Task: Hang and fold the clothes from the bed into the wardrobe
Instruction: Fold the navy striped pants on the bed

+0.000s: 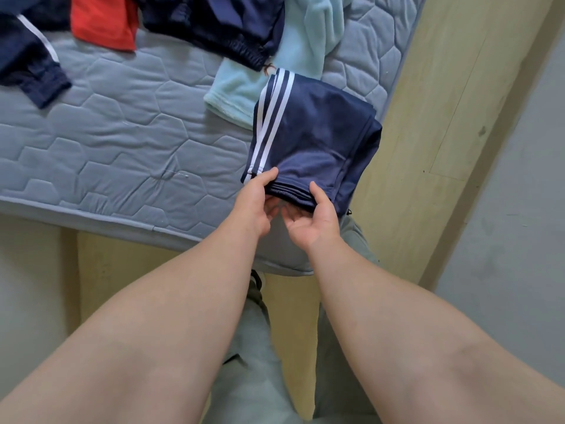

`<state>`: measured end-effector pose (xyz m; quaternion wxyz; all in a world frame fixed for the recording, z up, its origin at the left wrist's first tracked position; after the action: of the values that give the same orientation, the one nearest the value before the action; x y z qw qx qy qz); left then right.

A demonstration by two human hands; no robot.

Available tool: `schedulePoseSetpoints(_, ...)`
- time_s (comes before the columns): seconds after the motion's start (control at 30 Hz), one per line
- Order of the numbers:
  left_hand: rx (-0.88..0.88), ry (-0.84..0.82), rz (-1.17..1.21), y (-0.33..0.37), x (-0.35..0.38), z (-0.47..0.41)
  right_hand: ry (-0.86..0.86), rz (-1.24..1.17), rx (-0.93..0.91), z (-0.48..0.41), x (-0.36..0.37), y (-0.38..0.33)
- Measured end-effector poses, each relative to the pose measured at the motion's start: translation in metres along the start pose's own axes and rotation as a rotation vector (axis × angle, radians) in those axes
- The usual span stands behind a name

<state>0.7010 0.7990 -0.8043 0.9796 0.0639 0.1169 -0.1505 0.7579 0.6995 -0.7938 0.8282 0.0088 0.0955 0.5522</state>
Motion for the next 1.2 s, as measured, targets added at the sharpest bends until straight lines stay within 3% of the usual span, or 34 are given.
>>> schedulePoseSetpoints(0.27, 0.142, 0.059, 0.209, 0.05, 0.009, 0.133, -0.01, 0.156, -0.217, 0.146, 0.023, -0.027)
schedulePoseSetpoints(0.53, 0.048, 0.087, 0.585, 0.069, -0.051, 0.264, 0.0, 0.612, -0.539, 0.295, 0.043, -0.013)
schedulePoseSetpoints(0.73, 0.125, 0.124, 0.928, 0.047, -0.164, 0.346, -0.201, 1.024, -0.639, 0.391, 0.04, 0.074)
schedulePoseSetpoints(0.9, 0.237, 0.161, 1.108, 0.0, -0.263, 0.395, -0.411, 1.223, -0.716, 0.44, 0.0, 0.166)
schedulePoseSetpoints(1.2, 0.339, 0.234, 1.358, -0.19, -0.447, 0.432, -0.595, 1.623, -0.802, 0.454, -0.164, 0.351)
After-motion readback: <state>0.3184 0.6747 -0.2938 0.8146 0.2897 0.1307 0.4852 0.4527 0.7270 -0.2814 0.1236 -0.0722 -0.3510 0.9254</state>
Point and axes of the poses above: each hand's wrist, its own z-axis away from the middle knuckle, its own x-axis out of the palm, y = z × x, the point moved 5 cm from there along -z, towards the middle knuckle, and after that the axes turned 10 degrees about y, right-handed, at the moved point
